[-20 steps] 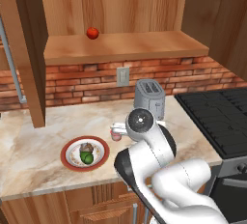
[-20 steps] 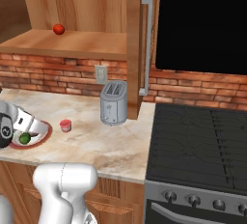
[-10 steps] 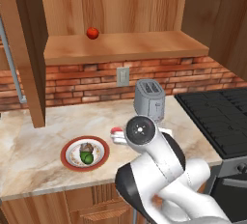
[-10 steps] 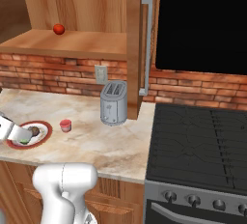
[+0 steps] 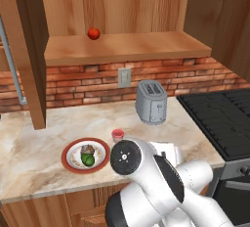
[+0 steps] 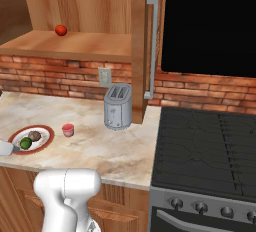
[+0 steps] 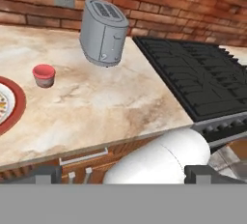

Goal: Pick the avocado and bread from the counter and place them on the plate. Then pick the jam from the cabinet and place it next to the plate. Lastly close the cabinet door.

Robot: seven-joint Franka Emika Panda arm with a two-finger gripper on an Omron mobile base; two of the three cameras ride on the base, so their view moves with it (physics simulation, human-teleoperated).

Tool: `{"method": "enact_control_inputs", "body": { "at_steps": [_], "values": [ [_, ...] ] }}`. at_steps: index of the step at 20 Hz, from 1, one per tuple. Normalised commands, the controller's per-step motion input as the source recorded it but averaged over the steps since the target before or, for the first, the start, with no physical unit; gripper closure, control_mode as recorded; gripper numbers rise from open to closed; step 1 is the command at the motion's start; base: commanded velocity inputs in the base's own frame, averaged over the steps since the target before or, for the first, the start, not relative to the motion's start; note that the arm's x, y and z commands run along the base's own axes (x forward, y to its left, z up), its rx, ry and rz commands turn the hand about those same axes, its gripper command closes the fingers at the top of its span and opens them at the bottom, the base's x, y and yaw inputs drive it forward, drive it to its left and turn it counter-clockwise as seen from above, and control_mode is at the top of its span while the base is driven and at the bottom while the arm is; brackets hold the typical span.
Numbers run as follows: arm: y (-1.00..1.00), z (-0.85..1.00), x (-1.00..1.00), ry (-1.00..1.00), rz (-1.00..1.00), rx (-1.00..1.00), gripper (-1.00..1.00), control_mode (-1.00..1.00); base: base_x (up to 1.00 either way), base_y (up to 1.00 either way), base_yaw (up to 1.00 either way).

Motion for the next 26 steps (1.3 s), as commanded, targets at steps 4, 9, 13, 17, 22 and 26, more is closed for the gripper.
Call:
{"method": "enact_control_inputs", "body": {
  "at_steps": [4,9,13,17,22,26],
  "values": [
    [0.19,0.00,0.00,0.10,0.00,-0.25,-1.00,-1.00,0.00,0.00,0.00],
    [0.22,0.01,0.00,0.11,0.00,-0.18,-1.00,-1.00,0.00,0.00,0.00],
    [0.25,0.00,0.00,0.15,0.00,-0.14,-1.00,-1.00,0.00,0.00,0.00],
    [0.26,-0.03,0.00,0.08,0.00,-0.13,-1.00,-1.00,0.00,0.00,0.00],
    [0.31,-0.17,0.00,0.11,0.02,-0.19,-1.00,-1.00,0.00,0.00,0.00],
    [0.42,-0.09,0.00,0.08,0.01,-0.26,-1.00,-1.00,0.00,0.00,0.00]
  ]
}}
